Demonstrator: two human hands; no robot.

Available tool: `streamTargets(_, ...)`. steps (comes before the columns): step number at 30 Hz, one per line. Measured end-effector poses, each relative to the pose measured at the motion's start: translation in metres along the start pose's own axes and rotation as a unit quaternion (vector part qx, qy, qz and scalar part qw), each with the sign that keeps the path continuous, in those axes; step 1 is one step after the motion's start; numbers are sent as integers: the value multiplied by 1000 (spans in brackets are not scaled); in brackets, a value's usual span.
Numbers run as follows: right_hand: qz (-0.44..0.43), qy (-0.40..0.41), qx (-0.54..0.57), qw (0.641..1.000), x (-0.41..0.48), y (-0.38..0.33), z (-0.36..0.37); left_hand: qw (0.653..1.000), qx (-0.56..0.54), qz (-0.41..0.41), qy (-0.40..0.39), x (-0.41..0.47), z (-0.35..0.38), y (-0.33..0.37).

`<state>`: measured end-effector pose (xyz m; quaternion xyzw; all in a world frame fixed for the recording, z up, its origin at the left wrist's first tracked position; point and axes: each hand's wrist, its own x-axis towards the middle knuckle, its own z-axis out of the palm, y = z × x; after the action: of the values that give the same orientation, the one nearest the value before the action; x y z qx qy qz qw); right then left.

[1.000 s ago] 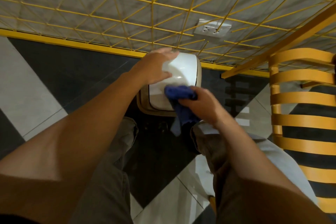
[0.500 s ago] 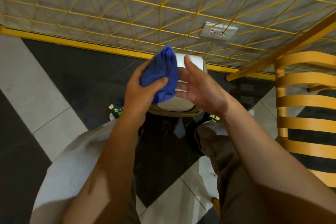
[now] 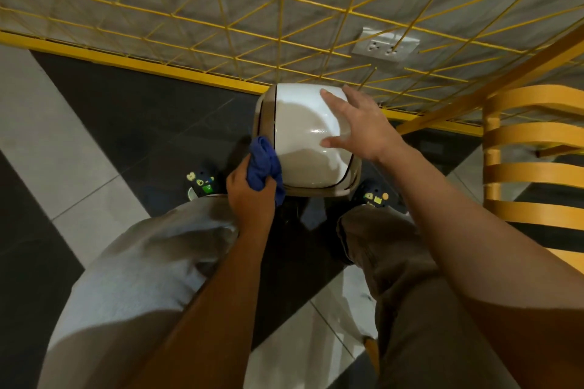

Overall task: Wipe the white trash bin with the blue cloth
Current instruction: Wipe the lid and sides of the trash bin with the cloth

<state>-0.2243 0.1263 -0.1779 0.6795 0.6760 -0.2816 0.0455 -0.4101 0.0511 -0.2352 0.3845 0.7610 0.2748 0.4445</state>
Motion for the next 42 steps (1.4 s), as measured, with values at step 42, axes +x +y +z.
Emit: streamTargets(42,173,137,-51,974,-27,-7,31,982,126,-10,-138,-21,30,21)
